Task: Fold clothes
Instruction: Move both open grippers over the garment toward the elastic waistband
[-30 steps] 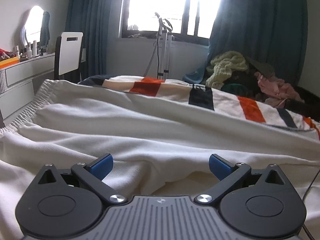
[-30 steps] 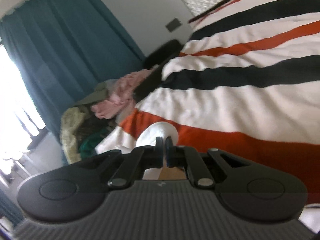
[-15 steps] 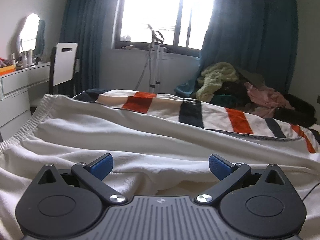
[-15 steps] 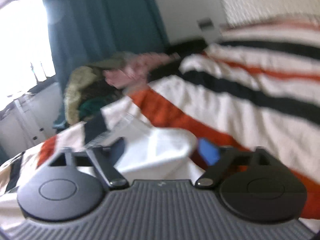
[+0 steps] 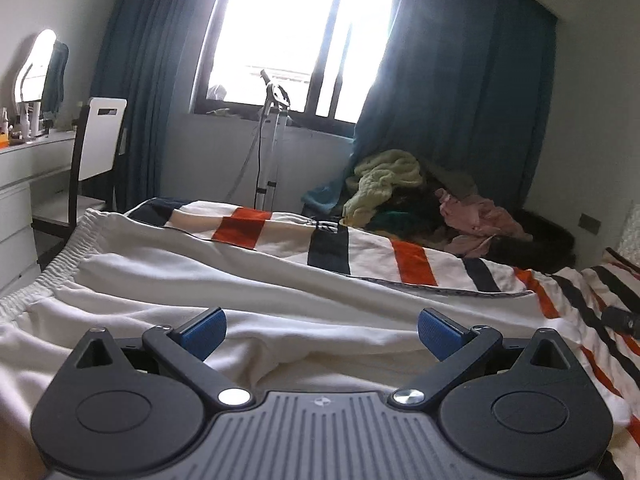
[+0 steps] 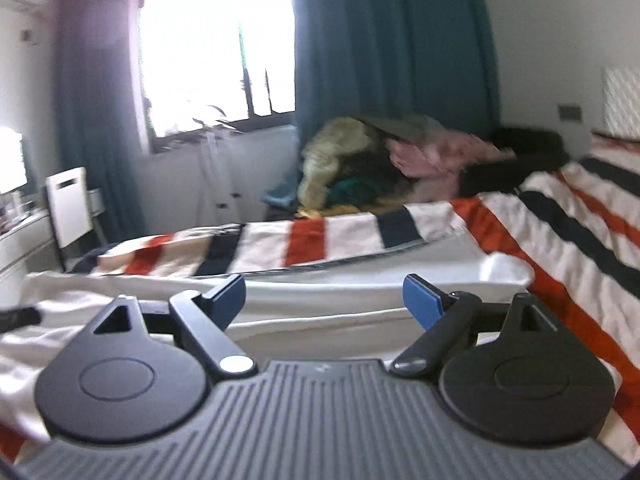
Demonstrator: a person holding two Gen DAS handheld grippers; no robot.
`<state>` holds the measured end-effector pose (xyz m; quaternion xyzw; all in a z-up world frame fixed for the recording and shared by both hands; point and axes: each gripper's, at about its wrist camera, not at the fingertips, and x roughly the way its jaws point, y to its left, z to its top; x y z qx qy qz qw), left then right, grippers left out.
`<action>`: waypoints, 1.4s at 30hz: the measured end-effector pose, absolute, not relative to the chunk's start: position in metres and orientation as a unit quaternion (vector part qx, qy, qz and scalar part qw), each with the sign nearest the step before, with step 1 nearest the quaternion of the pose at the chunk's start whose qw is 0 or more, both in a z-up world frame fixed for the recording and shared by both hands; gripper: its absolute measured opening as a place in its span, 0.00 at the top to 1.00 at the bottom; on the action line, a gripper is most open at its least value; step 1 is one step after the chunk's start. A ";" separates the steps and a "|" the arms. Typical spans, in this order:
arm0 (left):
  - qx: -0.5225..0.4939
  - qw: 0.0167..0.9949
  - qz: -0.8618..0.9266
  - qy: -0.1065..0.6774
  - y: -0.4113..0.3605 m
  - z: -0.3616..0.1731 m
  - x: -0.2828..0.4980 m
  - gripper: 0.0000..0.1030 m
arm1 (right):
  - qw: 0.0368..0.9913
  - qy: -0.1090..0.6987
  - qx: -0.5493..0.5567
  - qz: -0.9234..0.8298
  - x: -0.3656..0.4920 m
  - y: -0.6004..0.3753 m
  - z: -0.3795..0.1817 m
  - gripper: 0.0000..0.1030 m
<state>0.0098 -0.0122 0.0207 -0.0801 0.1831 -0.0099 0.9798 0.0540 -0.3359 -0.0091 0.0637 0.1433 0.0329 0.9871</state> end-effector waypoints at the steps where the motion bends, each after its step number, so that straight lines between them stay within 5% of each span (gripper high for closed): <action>1: -0.078 0.981 -0.011 0.180 -0.012 0.022 0.002 0.00 | 0.988 0.141 0.060 0.035 0.044 -0.333 -0.009 0.16; 32: -0.051 0.968 0.043 0.241 -0.016 -0.018 0.019 0.00 | 0.982 0.153 0.111 -0.017 0.015 -0.346 -0.031 0.16; 42: -0.165 0.933 0.126 0.295 0.065 -0.018 0.027 0.00 | 0.979 0.164 0.121 -0.033 0.017 -0.351 -0.034 0.16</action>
